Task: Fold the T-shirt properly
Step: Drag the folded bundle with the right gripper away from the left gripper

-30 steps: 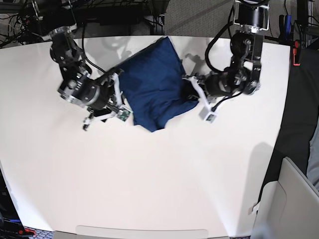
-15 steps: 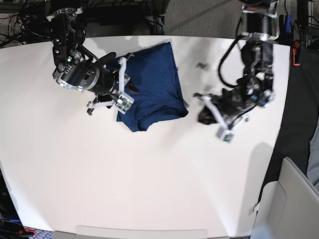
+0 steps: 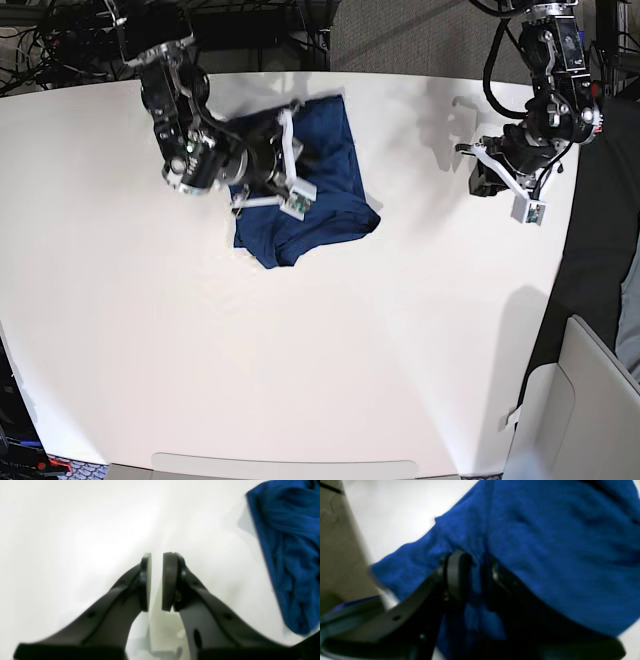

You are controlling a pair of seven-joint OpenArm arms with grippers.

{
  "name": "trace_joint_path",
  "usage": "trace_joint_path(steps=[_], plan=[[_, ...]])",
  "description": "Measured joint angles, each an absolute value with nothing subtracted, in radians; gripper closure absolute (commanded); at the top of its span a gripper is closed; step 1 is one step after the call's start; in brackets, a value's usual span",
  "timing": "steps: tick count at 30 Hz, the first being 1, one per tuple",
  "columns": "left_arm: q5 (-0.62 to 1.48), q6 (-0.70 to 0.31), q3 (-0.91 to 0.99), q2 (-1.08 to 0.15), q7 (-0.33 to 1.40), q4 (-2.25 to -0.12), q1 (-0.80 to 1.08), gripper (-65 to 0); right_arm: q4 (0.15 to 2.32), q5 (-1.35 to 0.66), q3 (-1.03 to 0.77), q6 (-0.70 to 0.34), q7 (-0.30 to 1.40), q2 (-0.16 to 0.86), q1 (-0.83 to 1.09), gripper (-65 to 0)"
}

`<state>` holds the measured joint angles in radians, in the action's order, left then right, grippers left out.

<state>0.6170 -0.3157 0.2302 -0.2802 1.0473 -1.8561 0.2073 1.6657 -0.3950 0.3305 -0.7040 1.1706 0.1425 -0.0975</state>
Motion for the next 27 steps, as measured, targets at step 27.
trace_joint_path(steps=[27], plan=[[0.612, -0.318, 0.400, -0.278, 1.050, -1.884, 0.252, -6.6, 1.224, -0.219, 0.136, -0.711, 0.732, 0.251, -0.346, -12.9]])
